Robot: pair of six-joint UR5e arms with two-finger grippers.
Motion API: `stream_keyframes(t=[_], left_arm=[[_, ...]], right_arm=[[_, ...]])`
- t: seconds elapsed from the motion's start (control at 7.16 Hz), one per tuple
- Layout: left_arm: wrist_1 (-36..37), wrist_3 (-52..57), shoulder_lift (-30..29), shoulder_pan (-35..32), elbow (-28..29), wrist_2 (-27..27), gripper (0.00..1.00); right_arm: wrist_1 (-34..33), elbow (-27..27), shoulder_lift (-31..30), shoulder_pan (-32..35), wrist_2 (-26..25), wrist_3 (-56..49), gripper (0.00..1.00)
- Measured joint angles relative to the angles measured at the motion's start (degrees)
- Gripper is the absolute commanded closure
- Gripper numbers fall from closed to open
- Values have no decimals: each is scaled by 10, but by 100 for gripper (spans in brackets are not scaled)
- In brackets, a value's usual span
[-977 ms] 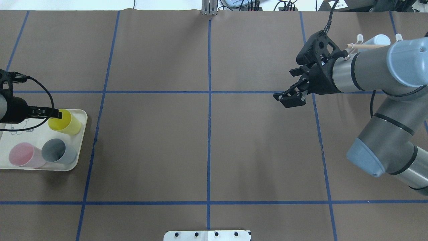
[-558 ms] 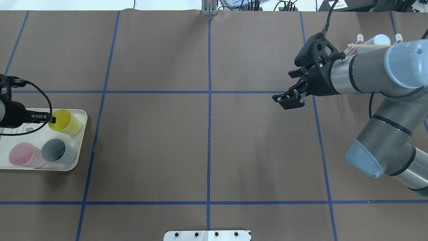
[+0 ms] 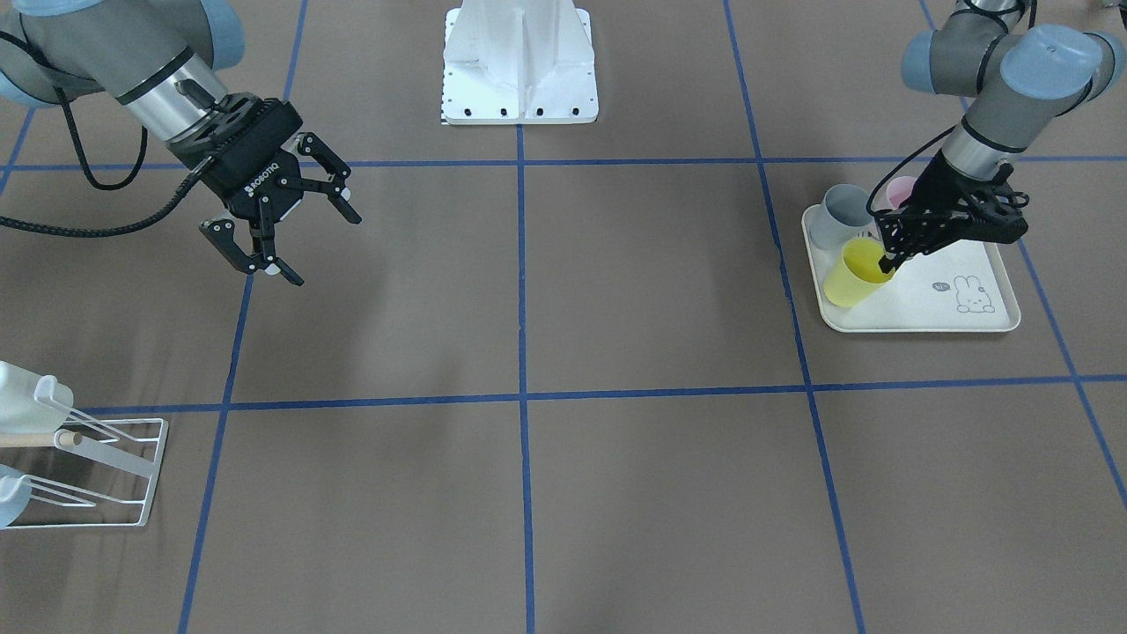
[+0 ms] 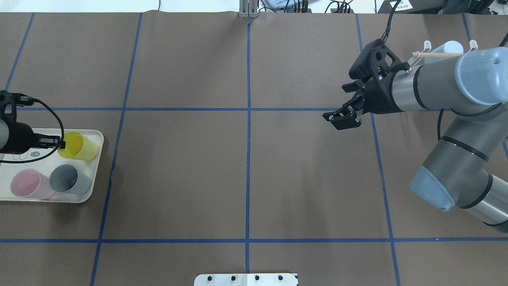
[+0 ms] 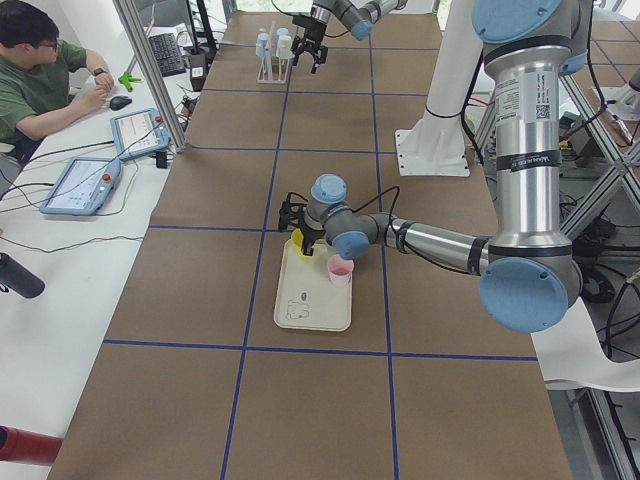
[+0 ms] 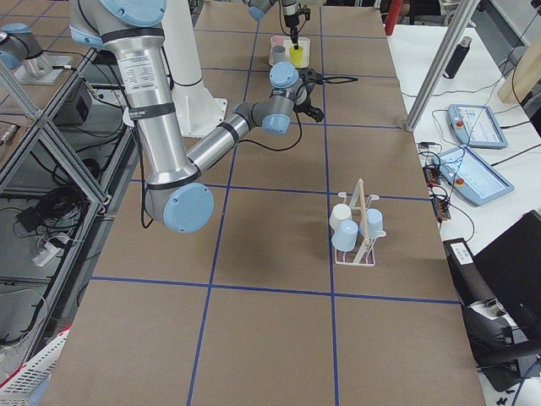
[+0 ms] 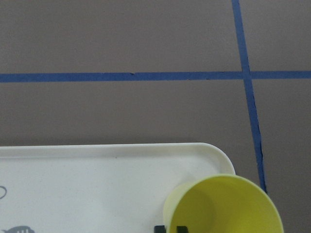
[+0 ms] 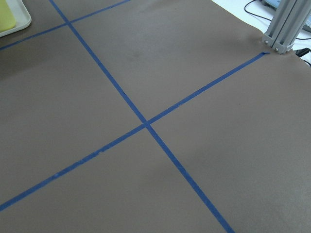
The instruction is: Transfer IKEA cup to right arm and place on rack
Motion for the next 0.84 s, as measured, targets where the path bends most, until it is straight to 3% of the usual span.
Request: stream_keyframes(t=[0.56,0.84], left_arm=[[5,-8,0,-46,-38,-50,100],[2,-89,-14,-71,-87,-94,100]], right_arm=[[5,-4,17,-6,-2,-1,0],[6,-12,50,-22,-7,-2,1]])
